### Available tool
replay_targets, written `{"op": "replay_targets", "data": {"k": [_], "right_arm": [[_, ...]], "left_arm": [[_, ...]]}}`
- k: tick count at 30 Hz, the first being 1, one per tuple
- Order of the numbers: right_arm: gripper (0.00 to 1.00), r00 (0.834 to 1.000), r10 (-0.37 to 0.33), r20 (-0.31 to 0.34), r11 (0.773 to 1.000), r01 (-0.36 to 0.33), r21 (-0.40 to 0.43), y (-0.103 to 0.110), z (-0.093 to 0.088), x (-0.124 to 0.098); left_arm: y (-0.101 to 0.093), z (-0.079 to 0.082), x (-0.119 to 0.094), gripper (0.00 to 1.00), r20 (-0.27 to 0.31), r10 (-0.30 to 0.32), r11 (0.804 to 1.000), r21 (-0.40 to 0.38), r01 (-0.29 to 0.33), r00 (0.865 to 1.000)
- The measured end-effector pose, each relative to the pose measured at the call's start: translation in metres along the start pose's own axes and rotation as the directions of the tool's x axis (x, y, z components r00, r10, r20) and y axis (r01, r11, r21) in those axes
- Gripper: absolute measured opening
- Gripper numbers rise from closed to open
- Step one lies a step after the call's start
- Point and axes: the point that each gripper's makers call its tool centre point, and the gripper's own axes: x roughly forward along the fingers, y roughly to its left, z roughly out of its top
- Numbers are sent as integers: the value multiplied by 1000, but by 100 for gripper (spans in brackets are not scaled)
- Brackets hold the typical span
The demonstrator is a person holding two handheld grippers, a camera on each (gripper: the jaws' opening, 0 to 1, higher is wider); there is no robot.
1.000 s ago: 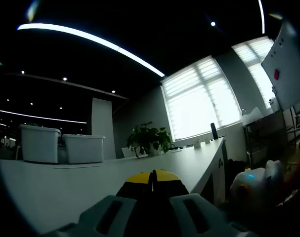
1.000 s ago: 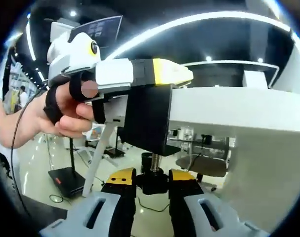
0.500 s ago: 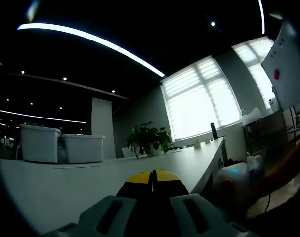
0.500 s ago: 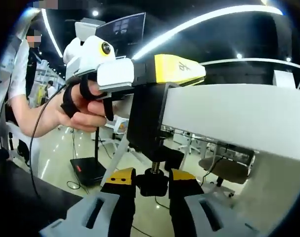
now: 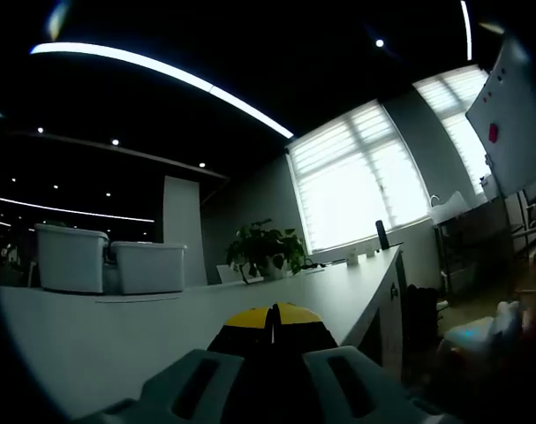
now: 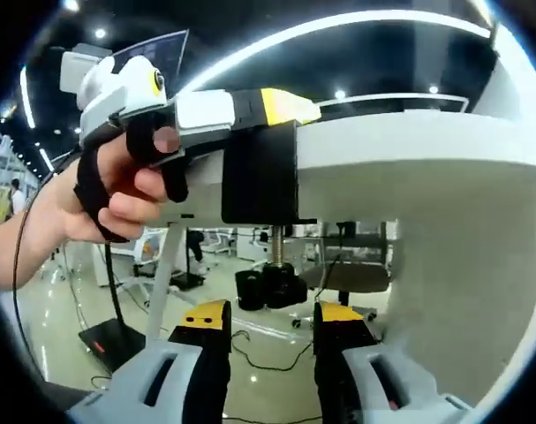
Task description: Clamp the fixed fixture on the desktop, loosen the retaining clip, secure it to the edge of the desk, and tighten the retaining clip.
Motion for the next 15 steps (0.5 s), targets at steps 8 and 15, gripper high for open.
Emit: {"op": "replay_targets", "data": {"k": [8,15], "right_arm": [[37,974,-225,7,974,225,-38,9,11,-5],[36,949,-315,25,948,316,-44,1,20,4]], "left_arm": [[0,0,0,1,0,6,1000,0,-6,1000],[1,0,0,1,1,7,1000,1,-7,1000]]}}
